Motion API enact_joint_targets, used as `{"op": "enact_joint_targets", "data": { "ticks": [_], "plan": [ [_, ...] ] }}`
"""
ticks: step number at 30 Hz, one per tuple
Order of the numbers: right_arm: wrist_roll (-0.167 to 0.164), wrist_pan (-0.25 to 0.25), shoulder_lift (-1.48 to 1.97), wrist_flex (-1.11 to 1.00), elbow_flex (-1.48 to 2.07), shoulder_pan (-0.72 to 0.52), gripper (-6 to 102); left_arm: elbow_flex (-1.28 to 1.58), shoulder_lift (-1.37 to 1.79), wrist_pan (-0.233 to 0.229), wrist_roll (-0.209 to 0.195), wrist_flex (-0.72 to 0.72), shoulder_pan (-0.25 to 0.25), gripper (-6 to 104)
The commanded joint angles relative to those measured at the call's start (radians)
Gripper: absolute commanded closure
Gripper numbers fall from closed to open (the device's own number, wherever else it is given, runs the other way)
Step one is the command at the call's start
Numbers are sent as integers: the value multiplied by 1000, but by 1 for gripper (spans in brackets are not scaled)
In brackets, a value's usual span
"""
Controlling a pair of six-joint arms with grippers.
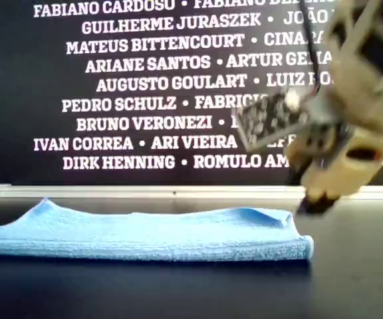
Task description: Fold a cloth
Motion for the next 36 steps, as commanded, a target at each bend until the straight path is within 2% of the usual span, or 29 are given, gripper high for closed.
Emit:
{"op": "enact_joint_targets", "data": {
  "ticks": [1,3,4,5,7,15,21,22,27,32,36],
  "plan": [
    [0,6,202,14,75,-5,31,64,250,-9,8,2,2,25],
    [0,6,259,14,144,-5,31,100,365,-9,8,2,2,25],
    [3,6,281,12,158,-5,31,110,413,-9,-5,2,2,25],
    [15,6,296,12,167,-5,31,110,453,-9,-8,2,2,25],
    [2,3,316,12,170,-3,31,110,517,-8,-8,2,2,25],
    [-2,12,247,-8,161,-8,30,110,545,-8,-9,2,2,25],
    [-2,48,-40,-8,41,8,30,110,545,-8,5,2,2,25],
    [-2,32,-115,-8,9,9,30,110,545,-8,5,2,2,25],
    [12,29,-351,-8,-176,12,30,110,545,-8,6,2,2,25],
    [17,29,-411,-8,-288,14,30,110,543,-8,6,2,2,25],
    [3,29,-391,-8,-293,14,25,110,543,-8,6,2,2,25]
  ]
}}
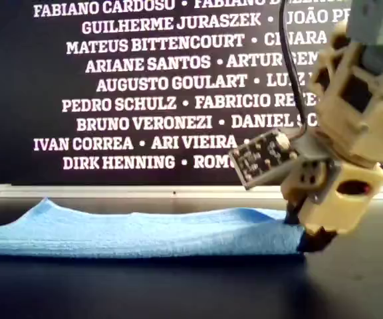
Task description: Fold a cloth
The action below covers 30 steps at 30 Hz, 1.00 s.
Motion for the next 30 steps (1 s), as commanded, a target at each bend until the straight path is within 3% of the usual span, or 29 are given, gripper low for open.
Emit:
{"op": "enact_joint_targets", "data": {
  "ticks": [1,6,9,19,30],
  "plan": [
    [-6,-6,25,-9,-58,3,23,-11,18,-5,6,0,2,25],
    [-8,-6,-2,-9,-60,3,16,-11,18,-5,6,0,2,25],
    [3,-8,29,-9,-41,3,16,-11,18,-5,6,0,2,25],
    [-8,-6,288,14,106,17,16,-11,18,-5,6,2,2,25],
    [6,-6,91,12,40,18,16,-11,18,-5,6,2,2,25]
  ]
}}
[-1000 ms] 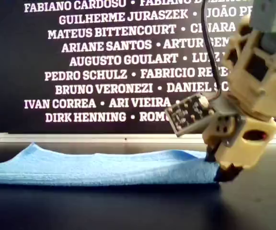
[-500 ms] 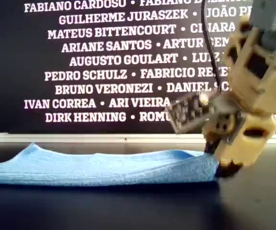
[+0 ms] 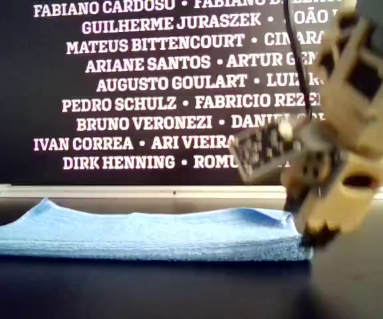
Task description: Fold a cloth
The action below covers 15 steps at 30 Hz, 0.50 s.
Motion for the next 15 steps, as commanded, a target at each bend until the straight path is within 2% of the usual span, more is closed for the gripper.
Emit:
{"op": "enact_joint_targets", "data": {
  "ticks": [1,10,15],
  "plan": [
    [2,-6,-43,11,-86,0,16,-11,18,-5,6,2,2,25],
    [3,-6,-196,11,-276,0,17,-11,18,-5,6,2,2,25],
    [3,-8,-241,11,-262,0,19,-11,18,-5,6,2,2,25]
  ]
}}
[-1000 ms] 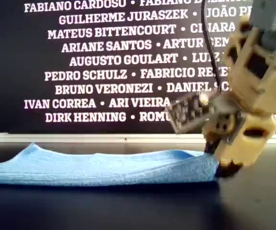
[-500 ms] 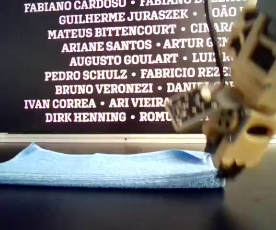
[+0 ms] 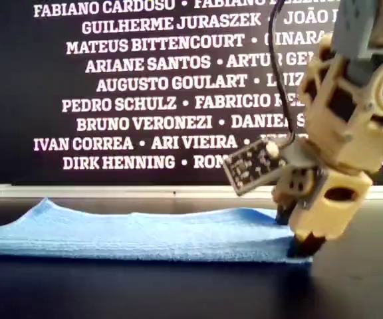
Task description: Fold a cloth
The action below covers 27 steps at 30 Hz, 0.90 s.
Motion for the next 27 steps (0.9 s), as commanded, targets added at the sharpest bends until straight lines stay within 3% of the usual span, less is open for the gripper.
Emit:
{"op": "enact_joint_targets", "data": {
  "ticks": [1,4,10,12,16,22,27],
  "plan": [
    [2,-8,8,11,-38,0,22,-11,18,-5,6,2,2,25],
    [3,-8,15,12,-23,-2,38,-11,18,-5,6,2,2,25],
    [5,-8,38,11,-43,-2,91,-11,18,-5,6,2,2,25],
    [5,-8,43,11,-46,-2,101,-11,18,-5,6,2,2,25],
    [5,-28,44,11,-78,0,92,-11,18,-5,6,2,2,25],
    [6,-166,114,11,-299,48,95,-11,18,-5,6,2,2,25],
    [6,-167,29,11,-586,183,95,-11,18,-5,6,2,0,25]
  ]
}}
